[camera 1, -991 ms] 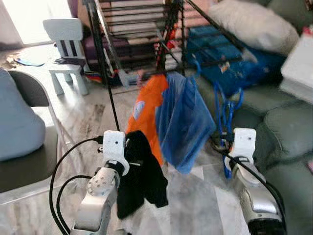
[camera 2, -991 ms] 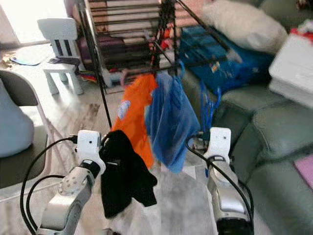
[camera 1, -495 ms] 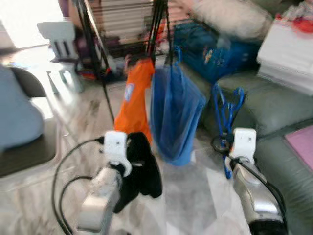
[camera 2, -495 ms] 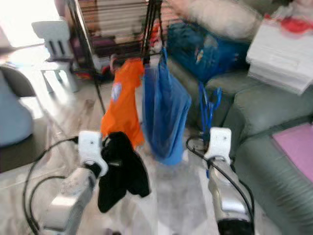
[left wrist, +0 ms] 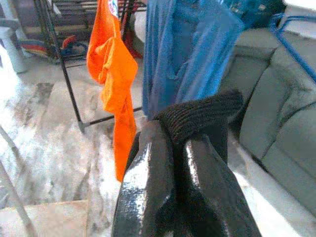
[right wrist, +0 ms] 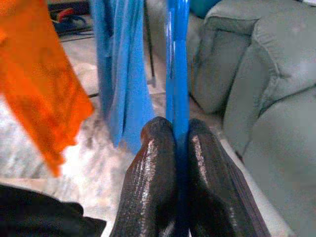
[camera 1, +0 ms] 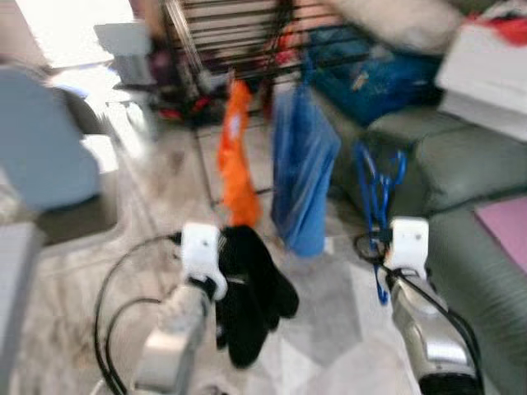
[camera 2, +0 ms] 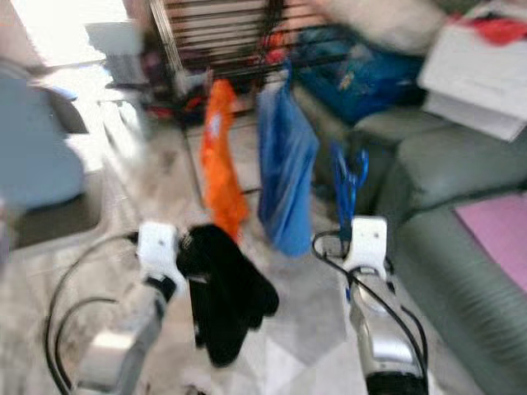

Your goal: Hang hanger

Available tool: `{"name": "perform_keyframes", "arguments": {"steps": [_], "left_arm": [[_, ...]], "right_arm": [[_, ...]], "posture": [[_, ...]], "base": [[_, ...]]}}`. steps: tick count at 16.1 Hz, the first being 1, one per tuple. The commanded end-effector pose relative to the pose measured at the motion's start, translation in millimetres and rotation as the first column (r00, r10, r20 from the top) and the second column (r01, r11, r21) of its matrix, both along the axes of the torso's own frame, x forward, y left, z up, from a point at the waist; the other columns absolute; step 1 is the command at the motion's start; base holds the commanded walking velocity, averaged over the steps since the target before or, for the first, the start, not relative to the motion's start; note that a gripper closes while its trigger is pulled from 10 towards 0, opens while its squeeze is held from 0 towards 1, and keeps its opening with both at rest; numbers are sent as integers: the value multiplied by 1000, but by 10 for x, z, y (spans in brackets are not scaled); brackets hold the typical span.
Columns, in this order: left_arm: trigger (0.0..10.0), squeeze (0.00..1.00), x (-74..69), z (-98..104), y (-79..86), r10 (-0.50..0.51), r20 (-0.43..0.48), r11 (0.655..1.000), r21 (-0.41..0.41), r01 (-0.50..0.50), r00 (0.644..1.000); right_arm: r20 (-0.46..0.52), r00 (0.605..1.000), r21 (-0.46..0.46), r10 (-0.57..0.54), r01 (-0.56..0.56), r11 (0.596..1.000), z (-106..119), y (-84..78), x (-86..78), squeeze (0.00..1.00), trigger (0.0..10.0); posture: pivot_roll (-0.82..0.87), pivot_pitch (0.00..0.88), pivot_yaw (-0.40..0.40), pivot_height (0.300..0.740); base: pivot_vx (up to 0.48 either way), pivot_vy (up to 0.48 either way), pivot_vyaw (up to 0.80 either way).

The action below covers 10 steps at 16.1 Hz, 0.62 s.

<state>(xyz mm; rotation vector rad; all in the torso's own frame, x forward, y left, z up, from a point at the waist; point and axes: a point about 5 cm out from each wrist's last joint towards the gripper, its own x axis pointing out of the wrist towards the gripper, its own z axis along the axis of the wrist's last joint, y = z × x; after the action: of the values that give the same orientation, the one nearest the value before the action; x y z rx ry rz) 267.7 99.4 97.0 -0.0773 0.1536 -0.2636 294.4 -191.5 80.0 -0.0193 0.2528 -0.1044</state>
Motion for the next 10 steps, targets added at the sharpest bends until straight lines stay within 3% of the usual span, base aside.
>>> {"name": "perform_keyframes", "arguments": {"steps": [1, 6, 10], "left_arm": [[10000, 0, 33, 88, 7, 0, 41, 1000, 3, 0, 999], [10000, 0, 29, 85, 5, 4, 40, 1000, -2, -4, 999], [10000, 0, 6, 117, 5, -54, 65, 998, -40, 56, 996]], "right_arm": [[31, 999, -1, 8, -8, 1000, 69, 14, 29, 0, 10000], [28, 1000, 2, 3, -3, 1000, 62, 7, 37, 0, 10000], [26, 1000, 2, 10, -10, 1000, 59, 32, 47, 0, 10000]], "posture": [[-93, 49, -14, 740], [-91, 47, -17, 740], [-90, 43, -18, 740]], "base": [[-289, 0, 0], [-55, 0, 0], [0, 0, 0]]}}
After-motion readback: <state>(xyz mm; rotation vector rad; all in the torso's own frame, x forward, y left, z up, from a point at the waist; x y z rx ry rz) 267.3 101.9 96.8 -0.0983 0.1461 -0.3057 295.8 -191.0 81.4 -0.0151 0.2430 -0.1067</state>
